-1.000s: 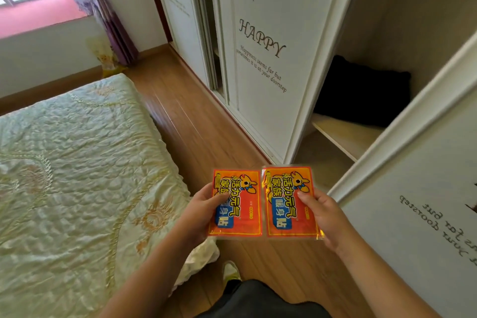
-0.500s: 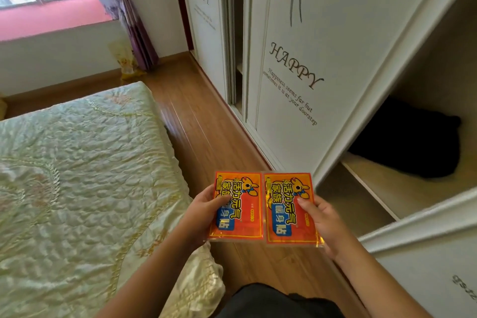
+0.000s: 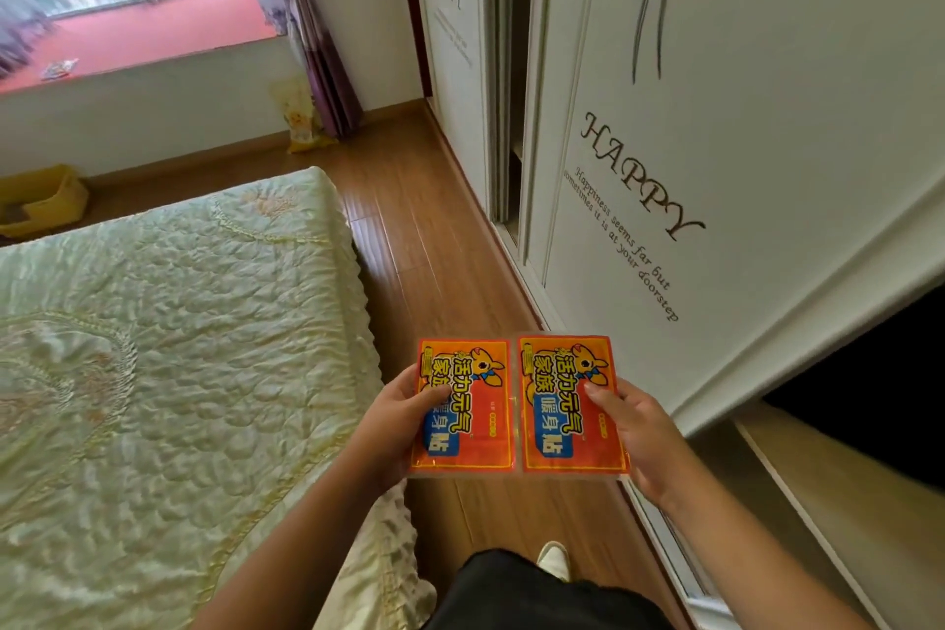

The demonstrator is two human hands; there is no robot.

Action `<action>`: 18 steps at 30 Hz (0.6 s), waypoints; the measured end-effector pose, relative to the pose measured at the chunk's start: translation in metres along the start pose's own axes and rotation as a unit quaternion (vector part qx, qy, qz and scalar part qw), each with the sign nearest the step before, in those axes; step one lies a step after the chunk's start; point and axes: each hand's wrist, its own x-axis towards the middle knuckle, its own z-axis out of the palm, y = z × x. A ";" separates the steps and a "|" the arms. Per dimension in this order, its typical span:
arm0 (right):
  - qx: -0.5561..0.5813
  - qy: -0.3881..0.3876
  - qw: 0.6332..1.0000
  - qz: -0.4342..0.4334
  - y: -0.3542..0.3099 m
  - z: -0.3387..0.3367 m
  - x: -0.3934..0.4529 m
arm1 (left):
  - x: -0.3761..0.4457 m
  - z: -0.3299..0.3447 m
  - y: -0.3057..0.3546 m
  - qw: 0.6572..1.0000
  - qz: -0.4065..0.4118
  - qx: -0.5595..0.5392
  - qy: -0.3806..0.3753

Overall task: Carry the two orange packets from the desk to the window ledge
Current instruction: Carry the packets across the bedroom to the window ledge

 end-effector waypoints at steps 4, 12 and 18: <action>-0.014 -0.030 0.999 0.007 -0.026 -0.002 0.041 | 0.023 0.004 0.020 0.999 0.009 -0.022 0.026; -0.041 -0.067 0.997 0.027 -0.053 0.032 0.118 | 0.067 -0.020 0.053 0.996 0.021 -0.056 0.060; -0.062 -0.083 0.994 0.027 -0.085 0.079 0.192 | 0.118 -0.065 0.090 0.992 0.035 -0.084 0.082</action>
